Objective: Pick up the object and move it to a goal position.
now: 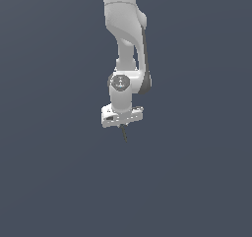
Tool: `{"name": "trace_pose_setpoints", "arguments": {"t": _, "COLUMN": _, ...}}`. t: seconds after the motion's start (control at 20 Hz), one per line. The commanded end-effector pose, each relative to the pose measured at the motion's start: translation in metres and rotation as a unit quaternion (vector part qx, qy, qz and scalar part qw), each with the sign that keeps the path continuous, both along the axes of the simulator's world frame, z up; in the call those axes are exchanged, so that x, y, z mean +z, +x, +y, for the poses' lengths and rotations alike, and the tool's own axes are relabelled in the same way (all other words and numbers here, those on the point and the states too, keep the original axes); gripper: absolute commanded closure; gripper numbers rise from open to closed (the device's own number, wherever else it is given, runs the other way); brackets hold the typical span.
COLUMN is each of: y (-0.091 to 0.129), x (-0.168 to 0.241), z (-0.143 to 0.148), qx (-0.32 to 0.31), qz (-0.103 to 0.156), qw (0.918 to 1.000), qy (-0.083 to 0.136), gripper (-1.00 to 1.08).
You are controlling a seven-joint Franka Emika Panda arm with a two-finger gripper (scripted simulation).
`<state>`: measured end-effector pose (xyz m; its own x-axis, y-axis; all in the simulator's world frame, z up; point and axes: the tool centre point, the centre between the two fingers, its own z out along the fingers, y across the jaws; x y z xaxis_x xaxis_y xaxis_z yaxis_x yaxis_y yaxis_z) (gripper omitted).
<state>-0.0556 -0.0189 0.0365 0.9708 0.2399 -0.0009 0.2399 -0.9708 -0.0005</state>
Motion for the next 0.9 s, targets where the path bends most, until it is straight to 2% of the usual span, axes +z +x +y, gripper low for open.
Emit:
{"name": "trace_pose_setpoints", "arguments": {"t": 0.0, "y": 0.012, "x": 0.012, "z": 0.003, "qx": 0.0, "qz": -0.001, "qw": 1.0, "qy": 0.0, "gripper": 1.08}}
{"name": "trace_pose_setpoints", "arguments": {"t": 0.85, "y": 0.114, "x": 0.104, "z": 0.031, "qx": 0.0, "qz": -0.001, "qw": 1.0, "qy": 0.0, "gripper": 1.08}}
